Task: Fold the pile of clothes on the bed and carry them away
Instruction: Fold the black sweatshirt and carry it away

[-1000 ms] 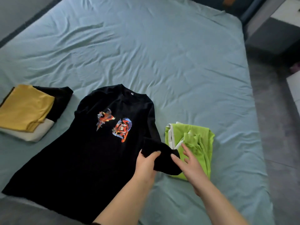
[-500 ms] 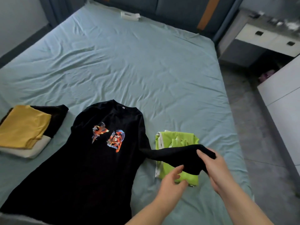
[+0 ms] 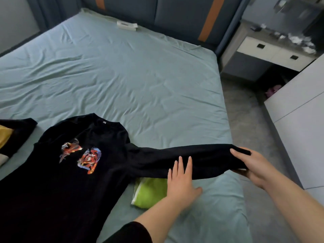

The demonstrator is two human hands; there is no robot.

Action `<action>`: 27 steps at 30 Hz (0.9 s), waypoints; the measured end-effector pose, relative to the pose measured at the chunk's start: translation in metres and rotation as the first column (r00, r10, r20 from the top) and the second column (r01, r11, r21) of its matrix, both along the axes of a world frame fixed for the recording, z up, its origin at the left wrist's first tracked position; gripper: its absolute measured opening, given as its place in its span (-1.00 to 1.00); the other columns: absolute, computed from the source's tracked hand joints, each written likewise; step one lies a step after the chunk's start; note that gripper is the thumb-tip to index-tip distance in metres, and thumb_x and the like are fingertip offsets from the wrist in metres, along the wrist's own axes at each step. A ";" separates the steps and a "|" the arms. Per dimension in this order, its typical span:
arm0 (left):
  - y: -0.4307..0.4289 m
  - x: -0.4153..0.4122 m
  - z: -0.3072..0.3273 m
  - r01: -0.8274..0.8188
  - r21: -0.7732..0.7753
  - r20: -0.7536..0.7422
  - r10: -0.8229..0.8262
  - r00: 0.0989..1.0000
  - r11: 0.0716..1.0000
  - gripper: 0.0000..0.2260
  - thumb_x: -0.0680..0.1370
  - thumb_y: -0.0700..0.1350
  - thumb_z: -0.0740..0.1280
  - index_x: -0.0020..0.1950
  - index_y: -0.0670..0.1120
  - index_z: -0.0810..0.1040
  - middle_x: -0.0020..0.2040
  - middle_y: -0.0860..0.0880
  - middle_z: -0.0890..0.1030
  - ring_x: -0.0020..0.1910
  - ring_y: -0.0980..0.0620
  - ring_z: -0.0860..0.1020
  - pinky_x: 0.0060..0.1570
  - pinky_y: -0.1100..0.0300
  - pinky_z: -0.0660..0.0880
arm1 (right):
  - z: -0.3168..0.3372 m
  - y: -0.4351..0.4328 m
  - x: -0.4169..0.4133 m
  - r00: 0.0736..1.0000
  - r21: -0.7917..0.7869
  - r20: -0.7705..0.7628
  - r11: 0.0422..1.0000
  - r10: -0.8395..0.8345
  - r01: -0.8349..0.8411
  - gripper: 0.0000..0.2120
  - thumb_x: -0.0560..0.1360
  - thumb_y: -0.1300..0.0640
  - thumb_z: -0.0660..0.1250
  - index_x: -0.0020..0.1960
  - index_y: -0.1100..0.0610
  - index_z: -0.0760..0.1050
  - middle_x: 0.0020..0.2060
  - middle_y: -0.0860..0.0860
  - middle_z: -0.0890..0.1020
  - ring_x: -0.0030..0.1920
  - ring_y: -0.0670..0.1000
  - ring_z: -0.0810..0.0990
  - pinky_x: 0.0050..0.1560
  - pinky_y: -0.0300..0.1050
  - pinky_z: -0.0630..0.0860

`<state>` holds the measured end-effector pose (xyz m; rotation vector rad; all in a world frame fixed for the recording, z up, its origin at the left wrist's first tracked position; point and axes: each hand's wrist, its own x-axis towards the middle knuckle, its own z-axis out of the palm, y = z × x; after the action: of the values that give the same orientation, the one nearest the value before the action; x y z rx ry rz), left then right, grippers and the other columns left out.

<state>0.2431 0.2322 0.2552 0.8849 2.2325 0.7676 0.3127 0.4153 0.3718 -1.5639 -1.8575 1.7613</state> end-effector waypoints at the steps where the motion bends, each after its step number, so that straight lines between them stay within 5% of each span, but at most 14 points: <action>1: 0.023 0.005 -0.001 0.030 0.004 -0.034 -0.029 0.999 1.000 -0.12 0.47 0.13 0.30 0.55 0.14 -0.28 0.59 -0.05 -0.24 0.56 -0.06 -0.22 0.50 -0.03 -0.19 | -0.002 0.016 0.006 1.000 -0.036 0.003 0.999 0.015 -0.015 -0.84 0.53 0.18 0.35 0.10 0.14 0.58 -0.10 0.10 0.68 -0.10 0.07 0.63 -0.14 -0.06 0.55; 4: 0.084 0.020 -0.007 0.059 0.019 -0.017 -0.058 0.998 0.998 -0.21 0.53 0.12 0.24 0.56 0.15 -0.24 0.60 -0.05 -0.18 0.57 -0.13 -0.15 0.50 -0.09 -0.14 | -0.010 0.051 0.015 0.999 -0.103 0.020 0.994 0.050 -0.048 -0.79 0.55 0.21 0.29 0.17 0.19 0.56 0.03 0.17 0.65 0.00 0.10 0.59 -0.03 -0.03 0.53; 8: 0.142 0.034 -0.011 -0.040 0.006 0.125 0.039 0.991 0.999 -0.38 0.61 -0.01 0.11 0.55 0.23 -0.20 0.60 0.00 -0.14 0.55 -0.23 -0.09 0.46 -0.23 -0.05 | -0.019 0.082 0.011 0.997 -0.099 0.009 0.992 0.077 -0.076 -0.79 0.57 0.21 0.23 0.15 0.17 0.55 -0.05 0.14 0.63 -0.10 0.06 0.58 -0.11 -0.05 0.50; 13: 0.195 0.049 0.010 -0.208 0.087 0.021 0.207 0.978 0.974 -0.38 0.62 0.04 0.10 0.54 0.25 -0.22 0.59 -0.12 -0.11 0.53 -0.29 -0.04 0.46 -0.22 -0.05 | -0.011 0.131 0.009 0.989 -0.044 -0.145 0.999 -0.018 0.012 -0.84 0.55 0.22 0.26 0.04 0.15 0.60 -0.12 0.12 0.68 -0.14 0.06 0.66 -0.23 -0.07 0.59; 20: 0.226 0.100 -0.044 0.041 -0.113 0.229 -0.014 0.973 0.993 -0.50 0.65 0.15 -0.02 0.54 0.26 -0.18 0.59 -0.15 -0.07 0.53 -0.30 -0.02 0.48 -0.11 0.05 | -0.085 0.168 0.072 0.995 -0.060 0.056 0.995 -0.077 0.080 -0.82 0.58 0.26 0.22 0.10 0.24 0.56 -0.06 0.21 0.67 -0.07 0.15 0.64 -0.01 0.07 0.60; 24: 0.224 0.109 -0.070 -0.009 -0.002 0.206 0.009 0.979 1.000 -0.53 0.66 0.10 0.05 0.57 0.15 0.06 0.59 -0.10 0.04 0.56 -0.11 0.04 0.48 0.03 0.13 | -0.118 0.174 0.092 0.995 -0.124 0.044 0.988 -0.089 0.094 -0.86 0.56 0.26 0.26 0.04 0.24 0.58 -0.19 0.16 0.70 -0.14 0.10 0.68 -0.22 -0.04 0.63; 27: 0.216 0.112 -0.082 -0.124 0.154 0.288 0.076 0.955 0.980 -0.50 0.62 0.07 0.19 0.55 0.12 0.17 0.57 0.12 0.13 0.51 0.14 0.17 0.35 0.26 0.25 | -0.134 0.170 0.095 0.991 -0.174 0.011 0.976 -0.134 0.134 -0.90 0.53 0.27 0.30 -0.02 0.22 0.59 -0.27 0.13 0.71 -0.23 0.06 0.70 -0.31 -0.09 0.62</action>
<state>0.3556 0.4483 0.1736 0.6939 1.9931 1.0757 0.4081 0.5857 0.2374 -1.7036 -1.5920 1.9067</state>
